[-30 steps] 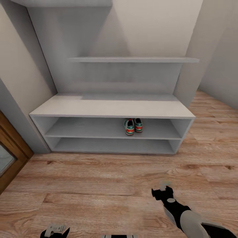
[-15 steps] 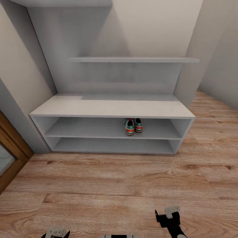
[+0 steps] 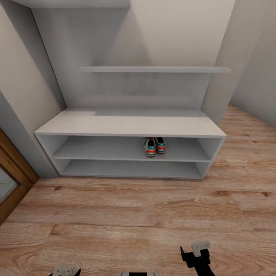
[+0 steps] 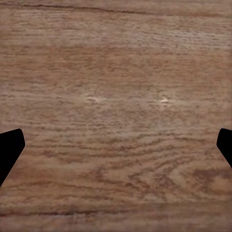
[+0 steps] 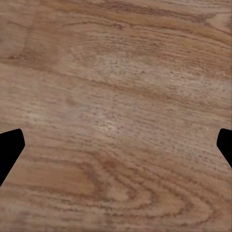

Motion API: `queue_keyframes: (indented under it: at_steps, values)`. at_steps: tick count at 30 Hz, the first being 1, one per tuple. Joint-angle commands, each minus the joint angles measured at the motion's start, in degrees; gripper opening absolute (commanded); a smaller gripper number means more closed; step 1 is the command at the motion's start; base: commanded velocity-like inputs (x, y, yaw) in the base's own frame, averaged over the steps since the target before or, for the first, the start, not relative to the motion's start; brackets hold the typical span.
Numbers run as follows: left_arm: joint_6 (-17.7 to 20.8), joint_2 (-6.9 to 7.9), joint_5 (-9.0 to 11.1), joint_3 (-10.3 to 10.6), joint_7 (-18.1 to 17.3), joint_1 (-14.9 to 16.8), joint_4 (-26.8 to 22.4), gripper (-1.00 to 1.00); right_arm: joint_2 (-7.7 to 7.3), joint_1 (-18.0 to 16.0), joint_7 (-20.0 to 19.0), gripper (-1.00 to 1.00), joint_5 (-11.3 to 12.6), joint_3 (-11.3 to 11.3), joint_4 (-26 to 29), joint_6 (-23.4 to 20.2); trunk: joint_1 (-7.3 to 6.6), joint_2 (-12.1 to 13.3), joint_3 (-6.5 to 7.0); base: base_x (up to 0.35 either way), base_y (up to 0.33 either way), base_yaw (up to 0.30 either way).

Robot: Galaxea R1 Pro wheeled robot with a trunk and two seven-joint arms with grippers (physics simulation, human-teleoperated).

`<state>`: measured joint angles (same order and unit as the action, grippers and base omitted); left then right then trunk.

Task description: Pick up the two gym shoes and the two sandals from the corridor floor and place them onto the hallstand (shoe rack) in the corridor, making sure they are on the rack and not on the floor. Arrange them so the two gym shoes are next to each other and the two sandals are next to each other.

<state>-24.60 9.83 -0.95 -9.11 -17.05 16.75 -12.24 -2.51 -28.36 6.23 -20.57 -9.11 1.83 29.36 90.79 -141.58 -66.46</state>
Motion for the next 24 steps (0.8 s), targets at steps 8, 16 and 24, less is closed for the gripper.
queue_keyframes:
  at_steps: [8, 16, 24]
  values:
    - [-0.16, -0.01, -0.11, -0.58, -0.47, 0.03, 0.29, 1.00, 0.10, -0.03, 0.32, 1.00, -0.55, -0.38, -0.07, 0.17, -0.01, -0.02, -0.04, 0.000, 0.000, 0.000]
    - [-0.18, 0.01, -0.11, -0.63, -0.45, 0.03, 0.36, 1.00, 0.08, -0.03, 0.35, 1.00, 0.02, -0.42, -0.07, 0.13, -0.01, -0.02, -0.04, 0.000, 0.000, -0.006]
    - [-0.18, 0.08, -0.11, -1.38, -0.18, 0.05, 0.30, 1.00, 0.05, -0.03, 0.34, 1.00, 5.41, -0.46, -0.07, 0.11, -0.01, -0.02, -0.04, 0.000, 0.000, -0.184]
